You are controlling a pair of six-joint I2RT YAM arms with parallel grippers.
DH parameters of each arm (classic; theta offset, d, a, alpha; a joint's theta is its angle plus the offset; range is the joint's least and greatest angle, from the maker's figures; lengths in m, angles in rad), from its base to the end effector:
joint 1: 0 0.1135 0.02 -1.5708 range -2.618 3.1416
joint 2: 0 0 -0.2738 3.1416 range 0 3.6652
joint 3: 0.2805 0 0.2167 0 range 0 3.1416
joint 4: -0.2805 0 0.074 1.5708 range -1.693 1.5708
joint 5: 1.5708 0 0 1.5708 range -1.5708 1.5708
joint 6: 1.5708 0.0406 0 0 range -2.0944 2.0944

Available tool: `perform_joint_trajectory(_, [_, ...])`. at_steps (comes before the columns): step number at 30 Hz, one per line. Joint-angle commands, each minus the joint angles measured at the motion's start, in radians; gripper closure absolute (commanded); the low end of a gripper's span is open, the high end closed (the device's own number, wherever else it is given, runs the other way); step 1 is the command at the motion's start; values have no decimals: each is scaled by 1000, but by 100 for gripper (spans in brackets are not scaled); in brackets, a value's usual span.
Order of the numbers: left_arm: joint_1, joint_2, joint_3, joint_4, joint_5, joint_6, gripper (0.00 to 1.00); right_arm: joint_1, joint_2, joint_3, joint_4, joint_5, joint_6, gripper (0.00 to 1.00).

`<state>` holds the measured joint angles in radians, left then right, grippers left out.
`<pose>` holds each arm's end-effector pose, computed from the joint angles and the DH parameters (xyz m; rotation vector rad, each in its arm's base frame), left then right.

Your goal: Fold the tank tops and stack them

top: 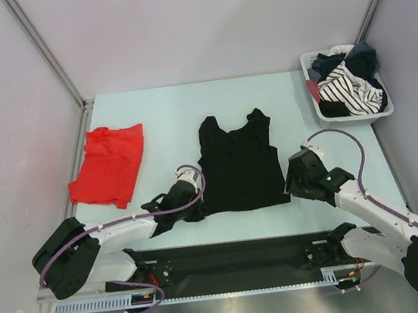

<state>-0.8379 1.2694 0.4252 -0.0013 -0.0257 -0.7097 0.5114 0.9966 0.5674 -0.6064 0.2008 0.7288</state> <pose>0.1332 -0.1464 0.1734 0.1497 2.5252 -0.6475 0.1292 0.0632 0.2134 0.3515 2.5625 0.2000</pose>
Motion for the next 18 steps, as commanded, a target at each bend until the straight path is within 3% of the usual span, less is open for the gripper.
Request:
perform_joint_trajectory(1, [-21,21,-46,-85,6,-16,100,1,-59,74,40,60,-66,46])
perform_joint_trajectory(5, [-21,-2,-55,-86,0,-7,100,1,-35,141,98,-7,-146,55])
perform_joint_trajectory(9, [-21,-4,-59,-82,0,3,100,3,57,140,335,-301,-144,76])
perform_joint_trajectory(14, [-20,15,-59,-57,10,9,100,21,267,160,578,-495,-69,99])
perform_joint_trajectory(18, [-21,16,-66,-46,15,10,100,36,474,172,785,-580,-11,100])
